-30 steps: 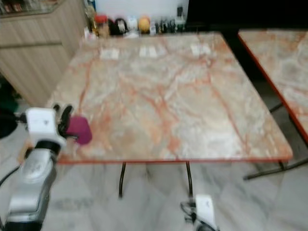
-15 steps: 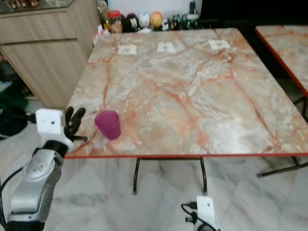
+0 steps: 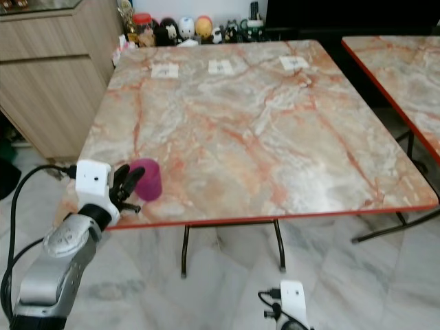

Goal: Setting the table

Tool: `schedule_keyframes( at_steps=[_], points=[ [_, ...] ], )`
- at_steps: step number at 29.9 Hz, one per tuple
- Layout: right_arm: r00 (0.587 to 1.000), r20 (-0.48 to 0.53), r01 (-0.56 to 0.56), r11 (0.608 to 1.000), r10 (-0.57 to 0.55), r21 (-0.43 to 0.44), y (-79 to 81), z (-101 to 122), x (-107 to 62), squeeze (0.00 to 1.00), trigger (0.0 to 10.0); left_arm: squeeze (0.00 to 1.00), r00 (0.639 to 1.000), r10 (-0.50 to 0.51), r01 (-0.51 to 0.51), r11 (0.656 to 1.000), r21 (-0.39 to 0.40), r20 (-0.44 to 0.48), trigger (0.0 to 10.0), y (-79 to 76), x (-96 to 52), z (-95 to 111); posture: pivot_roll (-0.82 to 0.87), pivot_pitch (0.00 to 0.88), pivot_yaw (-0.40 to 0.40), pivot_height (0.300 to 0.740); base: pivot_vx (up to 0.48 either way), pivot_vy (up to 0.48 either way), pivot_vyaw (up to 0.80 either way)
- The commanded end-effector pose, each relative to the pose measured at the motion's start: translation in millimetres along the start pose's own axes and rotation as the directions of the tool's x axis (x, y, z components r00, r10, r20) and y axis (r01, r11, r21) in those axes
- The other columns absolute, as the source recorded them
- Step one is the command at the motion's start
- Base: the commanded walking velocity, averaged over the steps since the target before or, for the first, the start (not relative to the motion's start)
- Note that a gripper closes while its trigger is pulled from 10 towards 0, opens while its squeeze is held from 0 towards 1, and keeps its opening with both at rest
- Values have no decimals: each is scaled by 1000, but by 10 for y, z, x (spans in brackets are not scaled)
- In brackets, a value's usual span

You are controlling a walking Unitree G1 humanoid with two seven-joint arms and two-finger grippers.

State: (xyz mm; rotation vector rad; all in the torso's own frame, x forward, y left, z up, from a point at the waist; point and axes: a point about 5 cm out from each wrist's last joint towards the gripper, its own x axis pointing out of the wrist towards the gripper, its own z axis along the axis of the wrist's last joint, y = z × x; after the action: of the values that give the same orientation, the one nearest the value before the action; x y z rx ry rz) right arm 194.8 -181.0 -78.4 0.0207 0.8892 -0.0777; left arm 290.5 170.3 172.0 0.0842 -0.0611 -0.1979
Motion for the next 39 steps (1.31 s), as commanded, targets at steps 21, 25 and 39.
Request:
schedule_keyframes(
  at_steps=[21, 25, 39],
  points=[
    [1000, -23, 5, 1000, -5, 9, 5, -53, -8, 0, 10000, 1000, 939, 279, -293, 955, -48, -201, 10000, 462, 380, 185, 76, 104, 15, 740, 0, 0, 0],
    [1000, -23, 5, 1000, -5, 9, 5, -55, -9, 0, 10000, 533, 932, 273, -286, 958, -23, -238, 10000, 478, 417, 180, 71, 101, 16, 740, 0, 0, 0],
    [1000, -26, 5, 1000, -5, 8, 6, -66, -11, 0, 10000, 847, 933, 224, -230, 973, 11, -281, 10000, 459, 383, 243, 75, 85, 22, 740, 0, 0, 0]
  ],
)
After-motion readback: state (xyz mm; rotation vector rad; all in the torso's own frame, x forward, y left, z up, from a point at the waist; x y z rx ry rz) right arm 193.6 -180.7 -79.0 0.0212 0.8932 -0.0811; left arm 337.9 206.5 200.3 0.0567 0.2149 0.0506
